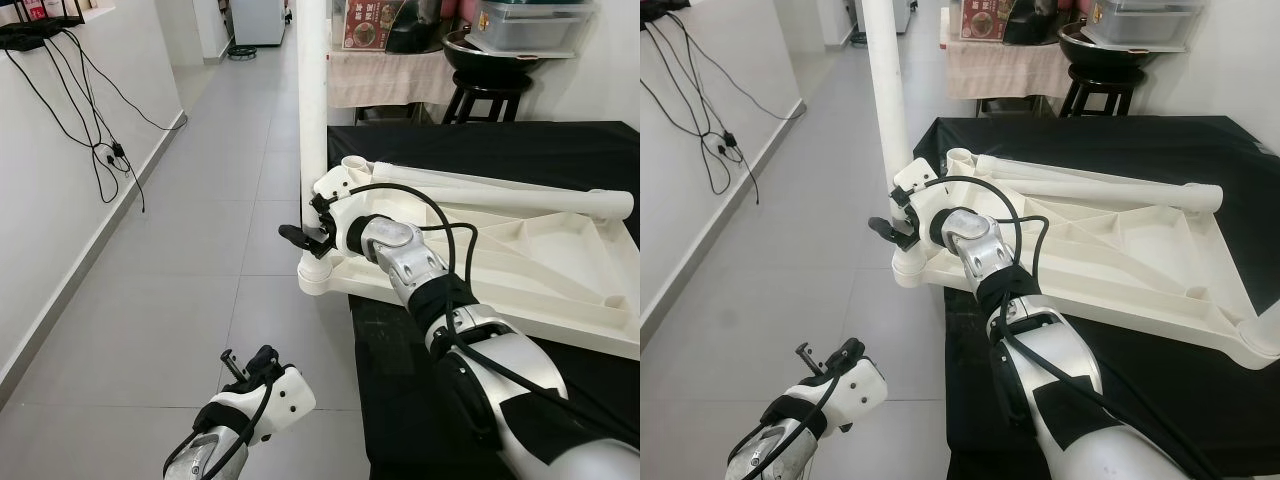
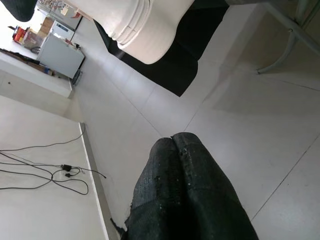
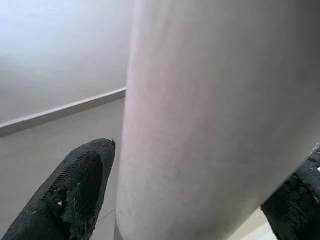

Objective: Building children table

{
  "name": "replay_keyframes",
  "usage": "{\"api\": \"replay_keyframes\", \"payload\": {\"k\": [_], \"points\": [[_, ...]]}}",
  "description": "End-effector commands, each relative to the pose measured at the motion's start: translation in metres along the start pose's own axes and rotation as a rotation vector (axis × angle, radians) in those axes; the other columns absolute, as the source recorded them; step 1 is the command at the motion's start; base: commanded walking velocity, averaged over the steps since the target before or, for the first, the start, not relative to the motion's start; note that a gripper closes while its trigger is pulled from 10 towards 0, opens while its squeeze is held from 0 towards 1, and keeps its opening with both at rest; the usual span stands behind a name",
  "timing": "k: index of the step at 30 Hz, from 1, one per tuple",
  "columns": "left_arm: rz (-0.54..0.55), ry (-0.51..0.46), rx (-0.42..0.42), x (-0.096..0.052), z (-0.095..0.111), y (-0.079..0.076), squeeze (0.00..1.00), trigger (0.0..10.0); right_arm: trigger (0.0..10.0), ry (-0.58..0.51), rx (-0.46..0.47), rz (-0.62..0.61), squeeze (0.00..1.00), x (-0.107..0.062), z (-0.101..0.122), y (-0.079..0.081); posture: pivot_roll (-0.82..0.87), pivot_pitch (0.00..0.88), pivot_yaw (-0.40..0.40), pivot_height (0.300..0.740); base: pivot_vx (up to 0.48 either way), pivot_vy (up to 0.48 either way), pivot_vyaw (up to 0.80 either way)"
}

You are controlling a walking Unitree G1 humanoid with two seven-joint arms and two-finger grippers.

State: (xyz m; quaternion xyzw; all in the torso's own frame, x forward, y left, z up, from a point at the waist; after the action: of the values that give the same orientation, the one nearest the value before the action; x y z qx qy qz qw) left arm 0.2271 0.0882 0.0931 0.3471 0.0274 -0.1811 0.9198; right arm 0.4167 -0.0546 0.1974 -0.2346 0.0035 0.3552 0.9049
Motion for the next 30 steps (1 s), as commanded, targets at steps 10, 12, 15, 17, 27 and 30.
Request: {"api": "replay_keyframes", "payload": {"k": [10,12,15,17,27,30], "points": [[0.004,0.013,0.014,0.002,-0.003,0.002,0.00,10.0,0.0,-0.004,0.073,0.034,0.72,-0.005,-0.019,0.008,0.07,0.031,-0.005,0.740,0.000,0.000,0.00],[0.004,0.014,0.014,0.003,-0.003,0.003,0.00,10.0,0.0,-0.006,0.107,0.025,0.73,-0.007,-0.024,0.007,0.07,0.029,-0.005,0.740,0.000,0.000,0.00],[0.004,0.014,0.014,0.003,-0.003,0.003,0.00,10.0,0.0,-0.001,0.121,0.013,0.72,-0.009,-0.026,0.005,0.07,0.031,-0.008,0.740,0.000,0.000,0.00],[0.004,0.013,0.013,0.004,-0.003,0.003,0.00,10.0,0.0,0.007,0.132,0.005,0.36,-0.010,-0.028,0.002,0.07,0.033,-0.015,0.740,0.000,0.000,0.00],[0.003,0.012,0.012,0.006,-0.001,0.002,0.00,10.0,0.0,0.028,0.124,0.003,0.00,-0.014,-0.032,-0.003,0.07,0.034,-0.032,0.740,0.000,0.000,0.00],[0.003,0.012,0.012,0.005,-0.001,0.002,0.00,10.0,0.0,0.073,0.168,-0.082,0.00,-0.018,-0.044,-0.007,0.07,0.038,-0.037,0.740,0.000,0.000,0.00]]}}
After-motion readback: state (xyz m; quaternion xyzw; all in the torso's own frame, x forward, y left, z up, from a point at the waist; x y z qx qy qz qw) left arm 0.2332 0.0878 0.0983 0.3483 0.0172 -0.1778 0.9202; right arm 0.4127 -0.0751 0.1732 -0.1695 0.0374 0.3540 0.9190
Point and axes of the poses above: a point about 5 cm out from each wrist's last joint towards the gripper, its own x axis pointing out of the wrist towards the gripper, its own z axis along the axis of the wrist's last joint, y = z × x, the point moved 2 cm from there along x, pointing out of the wrist towards the gripper, and after that the axes turned 9 degrees about -x, right-handed, at the moved point
